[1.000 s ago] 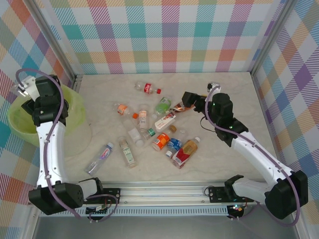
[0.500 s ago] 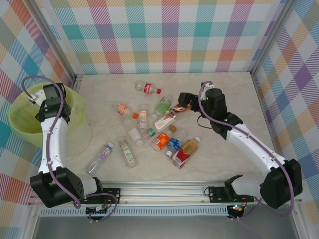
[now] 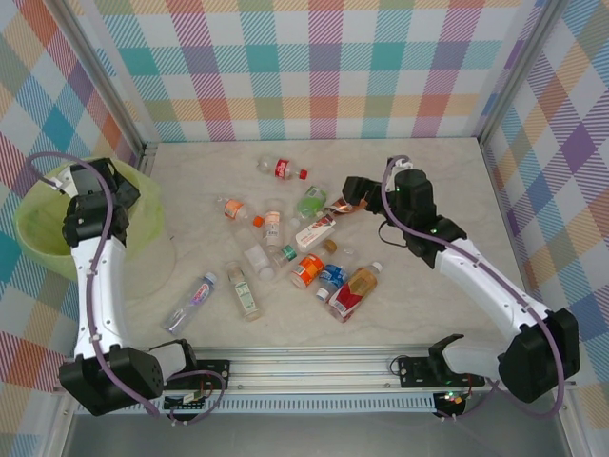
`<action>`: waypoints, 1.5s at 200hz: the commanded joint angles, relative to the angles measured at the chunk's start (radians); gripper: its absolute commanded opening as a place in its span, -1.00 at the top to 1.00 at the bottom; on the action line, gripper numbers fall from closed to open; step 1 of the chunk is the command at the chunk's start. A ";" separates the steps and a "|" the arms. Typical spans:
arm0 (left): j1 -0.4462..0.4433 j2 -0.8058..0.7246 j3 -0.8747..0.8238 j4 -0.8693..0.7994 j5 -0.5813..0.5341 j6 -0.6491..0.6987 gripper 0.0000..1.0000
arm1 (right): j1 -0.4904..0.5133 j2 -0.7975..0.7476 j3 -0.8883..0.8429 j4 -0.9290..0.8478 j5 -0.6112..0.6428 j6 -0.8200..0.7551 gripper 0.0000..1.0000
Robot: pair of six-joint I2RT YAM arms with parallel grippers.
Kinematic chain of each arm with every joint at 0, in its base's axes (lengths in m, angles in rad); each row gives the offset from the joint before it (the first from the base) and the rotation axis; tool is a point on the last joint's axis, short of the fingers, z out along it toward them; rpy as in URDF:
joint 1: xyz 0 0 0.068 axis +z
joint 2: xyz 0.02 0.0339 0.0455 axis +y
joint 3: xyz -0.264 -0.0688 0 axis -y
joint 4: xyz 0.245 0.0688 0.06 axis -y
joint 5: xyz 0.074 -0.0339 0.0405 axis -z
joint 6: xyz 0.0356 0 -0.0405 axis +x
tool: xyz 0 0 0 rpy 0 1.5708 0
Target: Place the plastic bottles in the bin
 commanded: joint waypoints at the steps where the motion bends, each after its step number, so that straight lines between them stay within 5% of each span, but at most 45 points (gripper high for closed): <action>1: -0.077 -0.064 0.034 -0.020 0.111 -0.013 -1.00 | 0.002 -0.027 -0.022 0.033 0.033 0.015 -1.00; 55: -0.537 -0.077 0.073 -0.091 -0.015 0.086 -1.00 | 0.003 -0.032 -0.033 0.030 0.051 0.015 -0.99; 72: -0.665 -0.063 0.031 -0.089 0.036 0.099 -1.00 | 0.002 -0.042 -0.049 0.034 0.067 0.015 -0.99; 115: -0.808 0.020 -0.094 -0.250 0.177 0.100 -1.00 | 0.002 -0.070 -0.091 0.028 0.114 0.010 -0.99; 147: -0.805 0.003 -0.154 -0.437 0.014 0.021 -1.00 | 0.002 -0.077 -0.114 0.017 0.141 0.012 -0.99; 176: -0.768 0.070 -0.167 -0.492 0.110 -0.017 -1.00 | 0.003 -0.064 -0.124 0.012 0.142 0.022 -0.99; 218: -0.672 0.225 -0.224 -0.470 0.044 -0.116 -1.00 | 0.002 -0.085 -0.141 0.000 0.154 0.002 -0.99; 300: -0.410 -0.118 -0.630 -0.168 0.184 -0.381 -1.00 | 0.002 -0.079 -0.154 0.009 0.179 -0.016 -0.99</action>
